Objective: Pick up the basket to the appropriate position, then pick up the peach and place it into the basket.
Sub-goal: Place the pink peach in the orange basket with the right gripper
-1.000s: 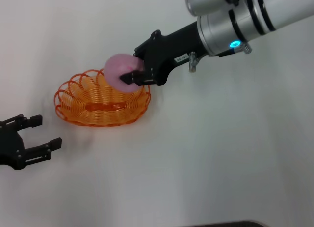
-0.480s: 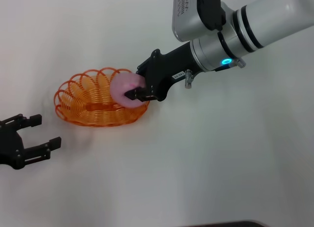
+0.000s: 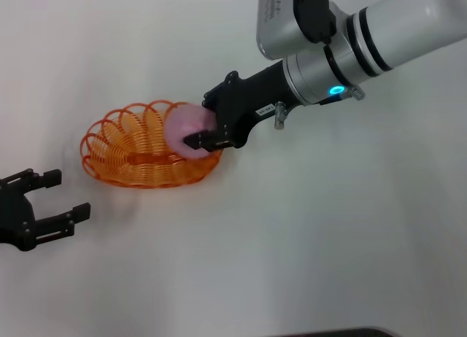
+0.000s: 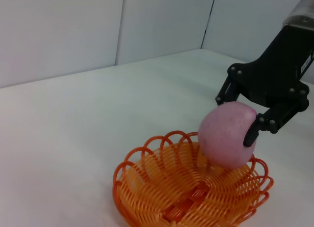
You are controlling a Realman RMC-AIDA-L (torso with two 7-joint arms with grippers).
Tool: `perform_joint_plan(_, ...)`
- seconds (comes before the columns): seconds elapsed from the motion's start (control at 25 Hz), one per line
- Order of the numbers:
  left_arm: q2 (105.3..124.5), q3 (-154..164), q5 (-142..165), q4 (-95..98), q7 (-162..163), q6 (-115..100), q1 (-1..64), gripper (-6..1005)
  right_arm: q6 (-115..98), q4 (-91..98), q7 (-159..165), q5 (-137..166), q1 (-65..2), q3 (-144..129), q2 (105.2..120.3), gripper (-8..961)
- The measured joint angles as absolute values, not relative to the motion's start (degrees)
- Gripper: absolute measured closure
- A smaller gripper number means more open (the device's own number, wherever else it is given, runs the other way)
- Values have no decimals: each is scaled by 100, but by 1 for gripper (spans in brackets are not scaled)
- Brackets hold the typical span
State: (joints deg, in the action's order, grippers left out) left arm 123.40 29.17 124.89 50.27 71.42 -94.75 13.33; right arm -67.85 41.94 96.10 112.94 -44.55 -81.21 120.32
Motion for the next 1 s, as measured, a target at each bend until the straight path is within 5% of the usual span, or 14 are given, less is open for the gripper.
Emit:
perform_joint_plan(0.12, 12340, 2905, 12489, 5029, 7149, -9481, 1331, 189, -6783, 4193, 9599, 11172, -4428, -8109, 12019, 590)
perform_joint_plan(0.56, 12340, 2880, 12489, 5071, 7160, -9527, 1327, 189, -6772, 4183, 9592, 11130, -4430, -8105, 12013, 131)
perform_joint_plan(0.8, 12340, 2865, 12490, 5072, 7163, -9528, 1334, 189, -6905, 4366, 9265, 10764, -4162, -8018, 11987, -13)
perform_joint_plan(1.0, 12340, 2816, 12490, 5072, 7171, -9553, 1327, 189, -7440, 5139, 8704, 10274, -3333, -7664, 11974, -9)
